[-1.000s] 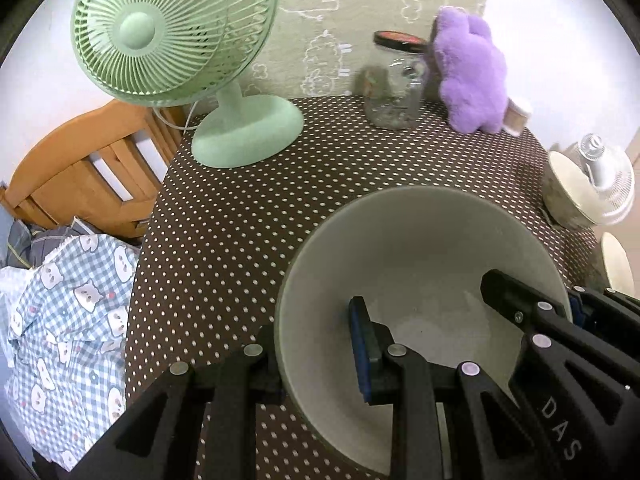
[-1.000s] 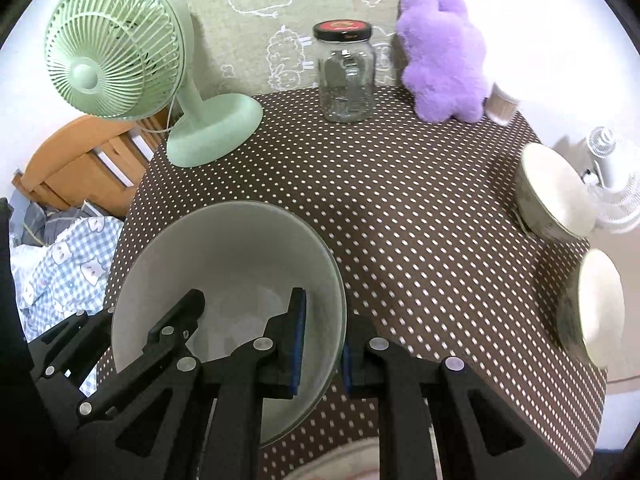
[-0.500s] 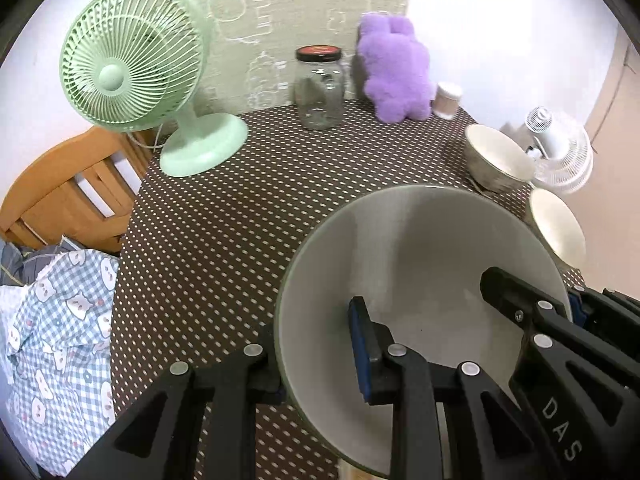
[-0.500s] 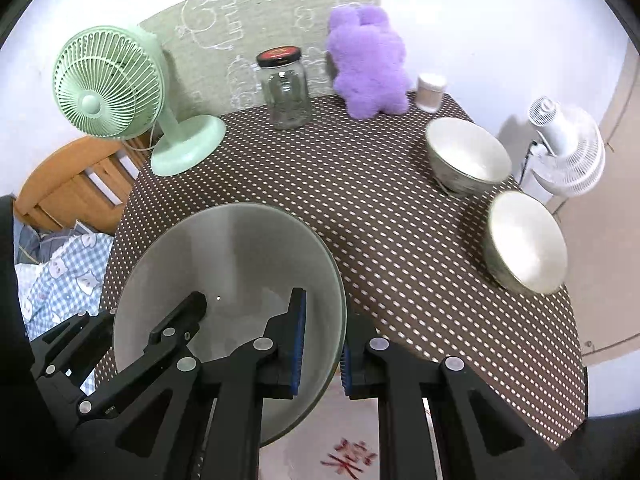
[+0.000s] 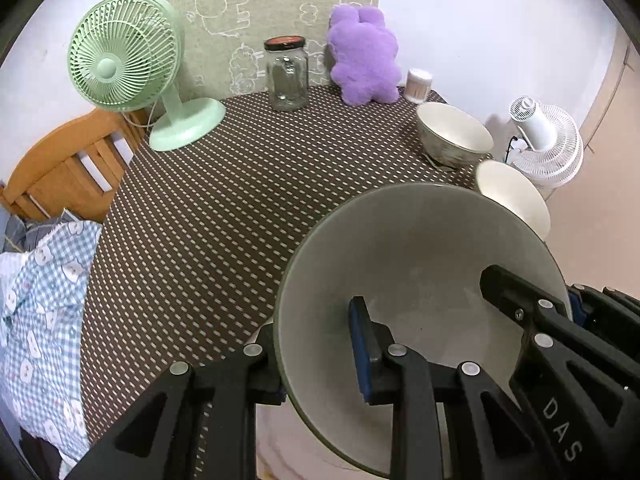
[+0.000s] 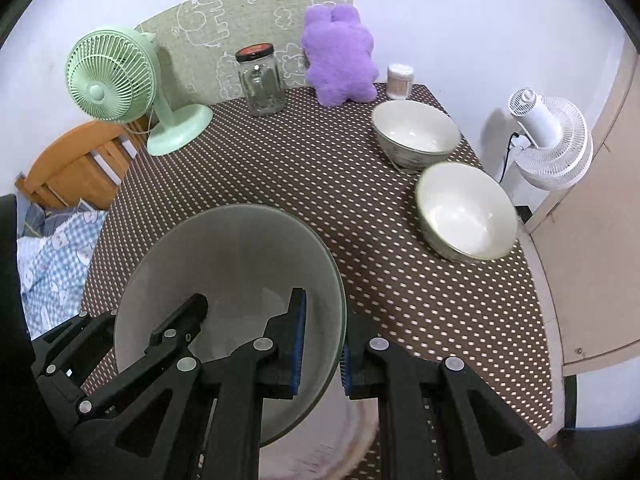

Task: Organize plates and bowls
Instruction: 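Carry the held bowl with the right gripper toward the cream bowls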

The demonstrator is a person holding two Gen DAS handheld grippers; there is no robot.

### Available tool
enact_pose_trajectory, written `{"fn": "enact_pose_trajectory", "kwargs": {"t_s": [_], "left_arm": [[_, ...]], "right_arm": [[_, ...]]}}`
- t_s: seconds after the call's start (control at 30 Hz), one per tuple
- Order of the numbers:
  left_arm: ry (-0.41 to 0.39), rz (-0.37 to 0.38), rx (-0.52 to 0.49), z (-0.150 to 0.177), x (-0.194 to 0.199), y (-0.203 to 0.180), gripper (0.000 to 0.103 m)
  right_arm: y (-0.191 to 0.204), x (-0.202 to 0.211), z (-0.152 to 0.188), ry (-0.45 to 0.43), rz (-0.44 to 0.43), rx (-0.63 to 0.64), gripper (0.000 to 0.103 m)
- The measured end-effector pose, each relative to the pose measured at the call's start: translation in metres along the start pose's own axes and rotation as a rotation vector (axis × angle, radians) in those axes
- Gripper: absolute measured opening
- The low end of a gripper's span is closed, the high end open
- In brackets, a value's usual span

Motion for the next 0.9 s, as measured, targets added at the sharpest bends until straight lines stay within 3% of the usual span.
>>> {"fn": "enact_pose_trajectory", "kwargs": {"t_s": [0.53,0.9], "left_arm": [[0.043,0.053,-0.038,0.025,-0.024,-0.115,0.023],[0.102,0.062,-0.097,0.037,-0.056,-0.156,0.023]], "right_arm": [[-0.114,-0.004,0.036,0.034,0.045,-0.038,0.017],[-0.164,-0.031,0.058,0.083,0.062,-0.11,0.017]]}}
Point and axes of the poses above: each gripper's, at about its wrist camera, not at the fingertips, and x roughly against the way its jaws point, y to its left, z to its underside, the point moved 8 cm from there along -x, roughly the way its jaws point, and after that the axes turned 2 degrees about z, right-handed, at the moved point
